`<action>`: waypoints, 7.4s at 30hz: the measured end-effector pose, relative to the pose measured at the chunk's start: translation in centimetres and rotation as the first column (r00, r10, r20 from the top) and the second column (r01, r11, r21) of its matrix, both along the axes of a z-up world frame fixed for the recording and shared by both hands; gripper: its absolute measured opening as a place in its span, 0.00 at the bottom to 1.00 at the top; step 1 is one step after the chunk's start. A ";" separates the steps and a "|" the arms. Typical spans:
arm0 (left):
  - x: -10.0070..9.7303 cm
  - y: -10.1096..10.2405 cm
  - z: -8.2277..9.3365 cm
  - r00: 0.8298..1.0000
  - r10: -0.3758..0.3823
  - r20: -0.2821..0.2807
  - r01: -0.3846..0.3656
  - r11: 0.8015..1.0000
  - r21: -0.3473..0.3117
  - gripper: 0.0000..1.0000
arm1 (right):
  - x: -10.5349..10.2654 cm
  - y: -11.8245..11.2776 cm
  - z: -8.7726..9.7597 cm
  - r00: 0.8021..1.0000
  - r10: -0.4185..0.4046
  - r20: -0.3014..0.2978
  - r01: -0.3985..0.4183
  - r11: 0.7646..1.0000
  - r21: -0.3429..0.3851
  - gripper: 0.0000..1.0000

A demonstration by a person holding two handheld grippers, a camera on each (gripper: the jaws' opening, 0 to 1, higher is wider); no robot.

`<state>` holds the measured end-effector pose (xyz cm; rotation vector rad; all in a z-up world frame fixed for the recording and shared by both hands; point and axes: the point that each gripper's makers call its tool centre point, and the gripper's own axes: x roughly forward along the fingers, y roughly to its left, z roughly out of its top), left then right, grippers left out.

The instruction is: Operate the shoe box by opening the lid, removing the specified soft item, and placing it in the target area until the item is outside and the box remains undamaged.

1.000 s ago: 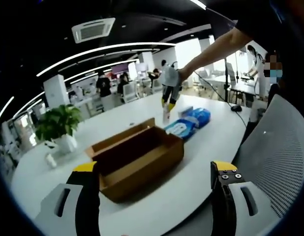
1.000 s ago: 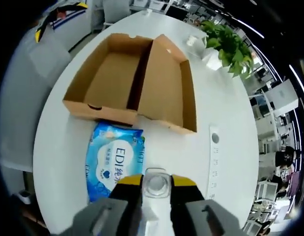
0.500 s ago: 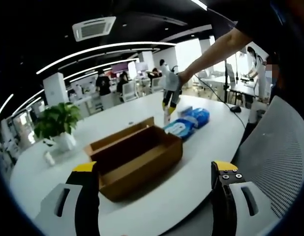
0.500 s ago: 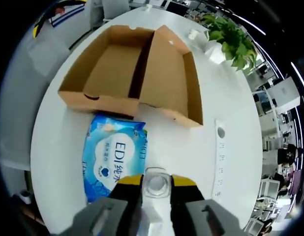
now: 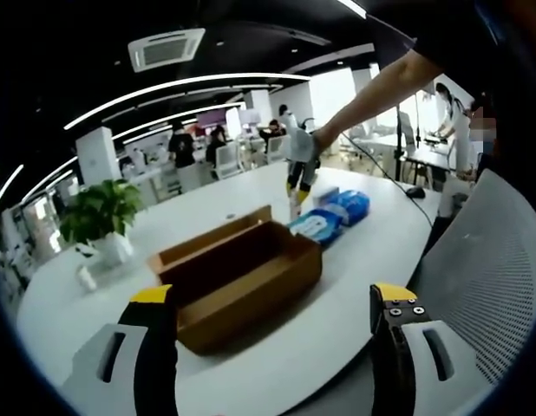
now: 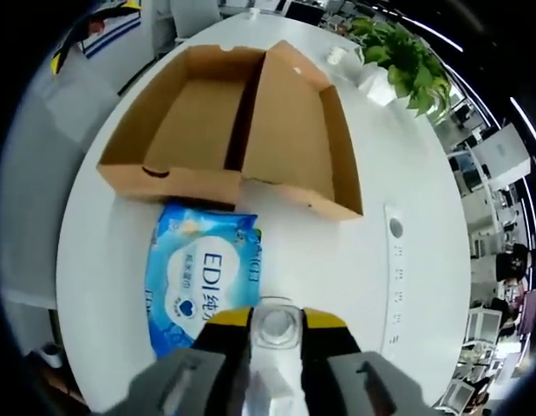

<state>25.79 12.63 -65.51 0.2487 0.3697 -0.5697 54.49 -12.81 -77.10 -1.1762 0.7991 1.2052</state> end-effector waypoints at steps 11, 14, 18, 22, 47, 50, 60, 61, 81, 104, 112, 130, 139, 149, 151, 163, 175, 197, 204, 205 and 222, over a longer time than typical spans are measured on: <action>0.1 -0.1 0.0 1.000 -0.005 0.002 0.005 1.000 0.002 0.96 | 0.9 -0.5 0.4 1.000 -0.014 0.000 0.014 1.000 -0.002 0.18; 0.1 0.0 0.0 1.000 0.000 0.001 0.000 1.000 0.000 0.96 | 1.1 -0.6 0.6 1.000 -0.027 0.002 0.027 1.000 -0.004 0.18; 0.1 0.0 0.0 1.000 -0.001 0.002 0.001 1.000 0.002 0.96 | 1.4 -0.6 0.9 1.000 -0.028 0.006 0.028 1.000 0.000 0.18; 0.1 0.1 0.0 1.000 0.003 0.001 -0.003 1.000 0.000 0.96 | 1.6 -0.5 1.1 0.999 -0.040 0.015 0.040 0.999 0.005 0.18; 0.2 0.6 -0.8 0.999 0.031 -0.040 -0.031 0.999 0.005 0.97 | 2.1 -0.7 2.0 0.995 -0.095 0.027 0.094 0.995 0.044 0.23; 0.1 0.6 -1.1 0.998 0.031 -0.049 -0.029 0.999 0.026 0.97 | 2.2 -0.8 2.0 0.994 -0.106 0.031 0.104 0.993 0.050 0.25; 0.8 2.4 -0.9 0.987 0.139 -0.085 -0.145 0.987 -0.064 0.93 | 1.7 -0.6 3.3 0.989 -0.143 0.045 0.139 0.986 0.092 0.29; 0.9 2.7 -0.9 0.984 0.152 -0.087 -0.159 0.985 -0.070 0.93 | 1.6 -0.6 3.5 0.988 -0.151 0.043 0.146 0.984 0.099 0.29; 4.1 6.5 -3.0 0.953 0.209 -0.219 -0.234 0.968 -0.094 0.64 | 1.8 0.2 5.8 0.950 -0.313 0.009 0.303 0.927 0.221 0.32; 10.6 11.2 -6.0 0.896 0.352 -0.269 -0.366 0.931 -0.001 0.42 | 2.8 4.6 6.3 0.798 -0.551 -0.243 0.600 0.695 0.396 0.33; 11.1 11.7 -7.6 0.878 0.367 -0.308 -0.382 0.924 0.011 0.36 | 3.4 6.1 5.9 0.744 -0.588 -0.318 0.666 0.613 0.424 0.32; 11.5 11.9 -11.4 0.811 0.391 -0.436 -0.441 0.897 -0.016 0.19 | 4.3 9.5 3.9 0.636 -0.631 -0.444 0.767 0.455 0.452 0.30; 12.0 12.4 -11.8 0.790 0.405 -0.461 -0.483 0.874 -0.060 0.11 | 5.8 10.2 2.9 0.609 -0.678 -0.411 0.778 0.409 0.477 0.32; 11.8 12.5 -11.9 0.767 0.405 -0.498 -0.511 0.854 -0.092 0.06 | 6.0 10.0 -0.4 0.474 -0.776 -0.416 0.861 0.310 0.403 0.27; 11.8 12.5 -11.9 0.762 0.409 -0.501 -0.518 0.850 -0.095 0.06 | 6.3 9.8 -1.0 0.393 -0.792 -0.467 0.900 0.226 0.374 0.25; 11.7 12.5 -12.0 0.745 0.438 -0.503 -0.554 0.826 -0.101 0.04 | 6.0 10.4 -2.8 0.327 -0.798 -0.507 0.934 0.192 0.300 0.16; 12.1 13.0 -12.4 0.739 0.441 -0.510 -0.568 0.814 -0.119 0.04 | 6.3 9.4 -1.1 0.315 -0.811 -0.493 0.924 0.145 0.352 0.01; 11.6 12.4 -12.0 0.725 0.459 -0.514 -0.584 0.804 -0.107 0.03 | 4.9 9.3 3.0 0.445 -0.782 -0.437 0.828 0.173 0.533 0.00; 11.5 12.4 -12.0 0.711 0.474 -0.519 -0.601 0.793 -0.100 0.02 | 3.7 9.7 4.8 0.485 -0.769 -0.417 0.791 0.183 0.584 0.00; 11.4 12.5 -12.0 0.711 0.475 -0.518 -0.603 0.791 -0.101 0.02 | 3.5 9.7 4.9 0.488 -0.763 -0.425 0.791 0.180 0.585 0.00; 11.6 12.3 -12.0 0.683 0.493 -0.538 -0.653 0.743 -0.148 0.02 | 2.1 9.6 6.8 0.572 -0.705 -0.419 0.722 0.190 0.665 0.00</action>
